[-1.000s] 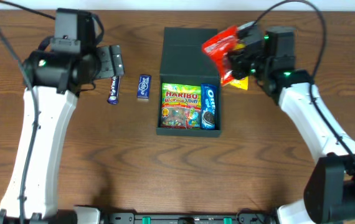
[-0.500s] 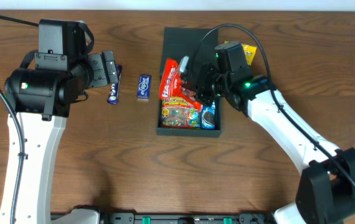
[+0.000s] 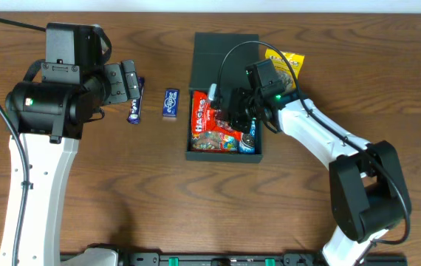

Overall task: Pack container
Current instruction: 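Lower the red Hacks bag into the box and open the right gripper, then move the right gripper to the yellow Hacks bag and grasp it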

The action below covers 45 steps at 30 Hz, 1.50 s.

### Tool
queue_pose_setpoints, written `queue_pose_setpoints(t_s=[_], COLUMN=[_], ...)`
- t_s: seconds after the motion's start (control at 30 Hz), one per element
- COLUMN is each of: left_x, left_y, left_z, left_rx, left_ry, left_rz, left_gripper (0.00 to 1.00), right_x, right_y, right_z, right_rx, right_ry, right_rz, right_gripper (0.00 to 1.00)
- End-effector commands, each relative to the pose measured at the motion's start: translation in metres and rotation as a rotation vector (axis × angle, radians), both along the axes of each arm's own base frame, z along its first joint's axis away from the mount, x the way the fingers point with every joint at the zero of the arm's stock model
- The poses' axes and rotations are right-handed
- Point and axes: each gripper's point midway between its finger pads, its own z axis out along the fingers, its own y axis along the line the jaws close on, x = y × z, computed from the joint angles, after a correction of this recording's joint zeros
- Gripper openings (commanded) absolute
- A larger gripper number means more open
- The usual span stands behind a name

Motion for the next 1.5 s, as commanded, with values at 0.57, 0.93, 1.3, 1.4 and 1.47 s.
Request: queue_pose_setpoints(t_s=[0.57, 0.93, 1.3, 1.4, 1.47], left_x=[-0.001, -0.001, -0.001, -0.002, -0.003], left_y=[0.003, 0.003, 0.003, 0.002, 0.002], left_z=[0.01, 0.01, 0.01, 0.009, 0.009], left_rx=[0.016, 0.016, 0.015, 0.011, 0.011], left_ry=[-0.027, -0.027, -0.026, -0.021, -0.017], left_rz=[-0.008, -0.008, -0.008, -0.012, -0.012], left_gripper=[0.95, 0.95, 0.95, 0.95, 0.95], right_x=[-0.003, 0.004, 0.029, 0.026, 0.021], right_y=[0.012, -0.007, 0.002, 0.003, 0.006], right_z=[0.048, -0.022, -0.038, -0.037, -0.029], right_rx=[0.194, 0.011, 0.051, 0.057, 0.091], right_ry=[0.222, 0.271, 0.2, 0.226, 0.27], right_rz=[-0.286, -0.384, -0.387, -0.4, -0.408], right_gripper=[0.01, 0.01, 0.01, 0.01, 0.01])
